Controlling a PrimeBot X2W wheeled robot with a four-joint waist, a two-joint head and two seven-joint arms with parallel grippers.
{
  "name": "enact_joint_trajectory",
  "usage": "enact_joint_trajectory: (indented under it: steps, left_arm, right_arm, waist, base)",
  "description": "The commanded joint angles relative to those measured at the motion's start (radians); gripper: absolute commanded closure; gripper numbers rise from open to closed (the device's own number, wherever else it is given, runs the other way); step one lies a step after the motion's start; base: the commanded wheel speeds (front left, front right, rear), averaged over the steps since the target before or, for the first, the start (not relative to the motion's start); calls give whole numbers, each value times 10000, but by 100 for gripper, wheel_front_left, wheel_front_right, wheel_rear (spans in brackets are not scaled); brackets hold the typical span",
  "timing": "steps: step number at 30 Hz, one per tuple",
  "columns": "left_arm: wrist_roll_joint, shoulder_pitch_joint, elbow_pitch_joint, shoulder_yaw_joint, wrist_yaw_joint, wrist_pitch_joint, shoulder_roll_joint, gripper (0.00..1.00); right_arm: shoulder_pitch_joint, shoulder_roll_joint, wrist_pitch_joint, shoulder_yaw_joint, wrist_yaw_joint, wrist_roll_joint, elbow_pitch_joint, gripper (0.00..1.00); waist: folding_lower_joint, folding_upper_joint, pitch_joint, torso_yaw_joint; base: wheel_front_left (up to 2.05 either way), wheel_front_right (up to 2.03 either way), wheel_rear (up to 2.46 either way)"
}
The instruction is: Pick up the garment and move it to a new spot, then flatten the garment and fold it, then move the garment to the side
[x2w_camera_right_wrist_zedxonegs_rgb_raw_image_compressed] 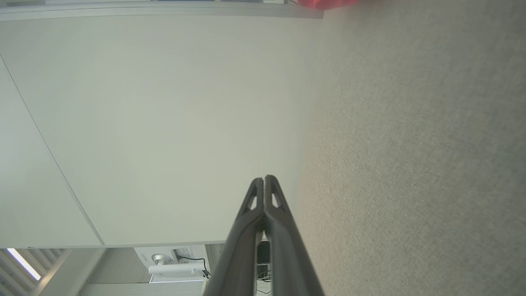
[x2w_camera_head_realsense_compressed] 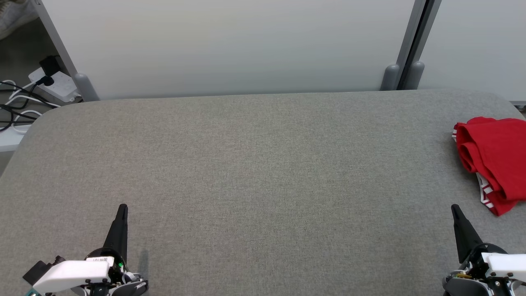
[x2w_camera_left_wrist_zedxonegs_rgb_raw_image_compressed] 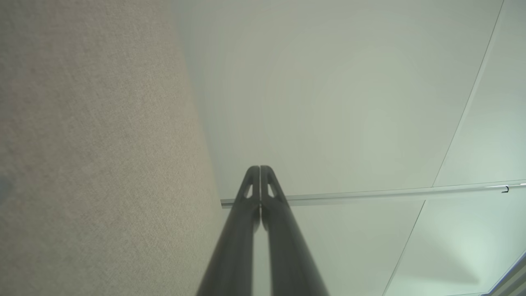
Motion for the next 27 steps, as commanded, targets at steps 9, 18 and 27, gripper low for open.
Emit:
enact_joint_trajectory:
  steps: [9,18,27]
  left_arm:
    - [-39,-530,-230,336,-84,68,95,100]
    - [-39,-530,-230,337,-84,69,94,100]
    - [-38,-530,-230,338,-84,69,94,100]
  right_arm:
    - [-449,-145,95,146,4,48,-264,100]
    - [-449,-142,100,141,4,43,-264,100]
    - [-450,-139,103,136,4,40,-264,100]
  waist:
    - [0,0,0,0]
    - [0,0,0,0]
    - [0,0,0,0]
  base:
    - [0,0,0]
    - [0,0,0]
    - [0,0,0]
